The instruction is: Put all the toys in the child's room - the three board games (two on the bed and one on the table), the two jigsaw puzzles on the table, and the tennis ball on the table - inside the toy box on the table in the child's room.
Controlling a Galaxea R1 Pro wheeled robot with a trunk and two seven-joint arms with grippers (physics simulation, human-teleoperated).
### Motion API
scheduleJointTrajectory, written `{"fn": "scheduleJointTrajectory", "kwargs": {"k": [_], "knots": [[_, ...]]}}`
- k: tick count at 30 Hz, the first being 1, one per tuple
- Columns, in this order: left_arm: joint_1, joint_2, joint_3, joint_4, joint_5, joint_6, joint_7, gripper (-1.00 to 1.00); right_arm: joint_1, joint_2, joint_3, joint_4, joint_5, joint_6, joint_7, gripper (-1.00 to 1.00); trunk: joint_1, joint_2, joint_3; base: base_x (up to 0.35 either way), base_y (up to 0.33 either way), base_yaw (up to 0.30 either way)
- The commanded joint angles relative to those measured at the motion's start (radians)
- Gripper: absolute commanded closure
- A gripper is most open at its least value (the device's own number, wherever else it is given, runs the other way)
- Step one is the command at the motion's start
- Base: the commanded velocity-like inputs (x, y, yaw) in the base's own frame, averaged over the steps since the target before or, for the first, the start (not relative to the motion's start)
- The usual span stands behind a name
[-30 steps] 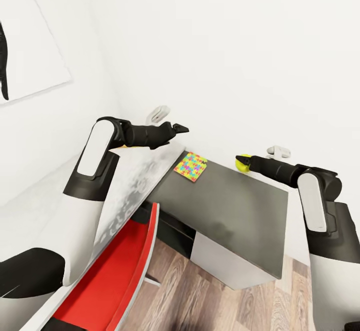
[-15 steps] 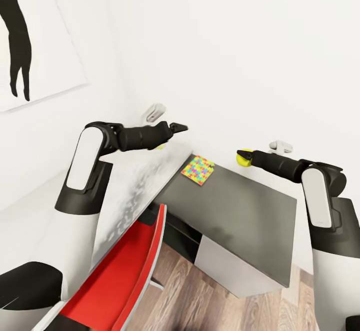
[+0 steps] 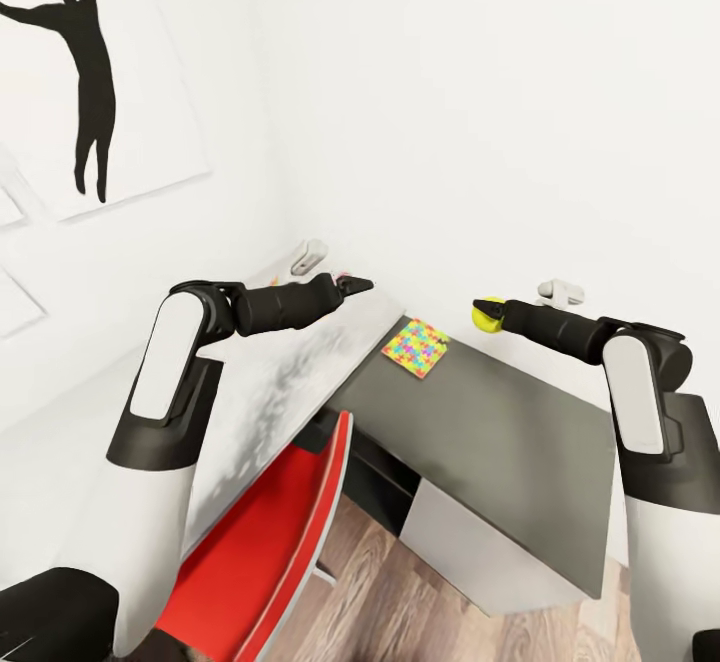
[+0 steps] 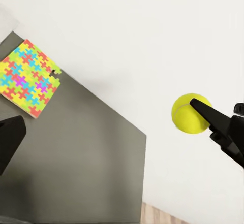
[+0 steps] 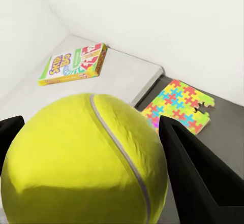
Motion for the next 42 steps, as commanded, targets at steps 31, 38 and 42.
{"fn": "scheduleJointTrajectory", "kwargs": {"k": [31,38,42], "knots": [[0.043,-0.007,0.078,-0.017,0.012,0.002,-0.040,-1.00,-0.052,0.043,0.090,0.000,-0.009,0.005,-0.002,1.00,0.001,-0.002,0.027,0.000,0.000,0.240],[0.043,-0.003,0.080,-0.017,0.012,0.003,-0.095,-1.00,-0.069,0.047,0.092,0.000,-0.009,0.005,-0.003,1.00,0.001,-0.002,0.033,0.000,0.000,0.258],[0.046,0.004,0.083,-0.017,0.012,0.004,-0.135,-1.00,-0.072,0.048,0.094,0.001,-0.009,0.005,-0.003,1.00,0.001,-0.002,0.036,0.000,0.000,0.262]]}}
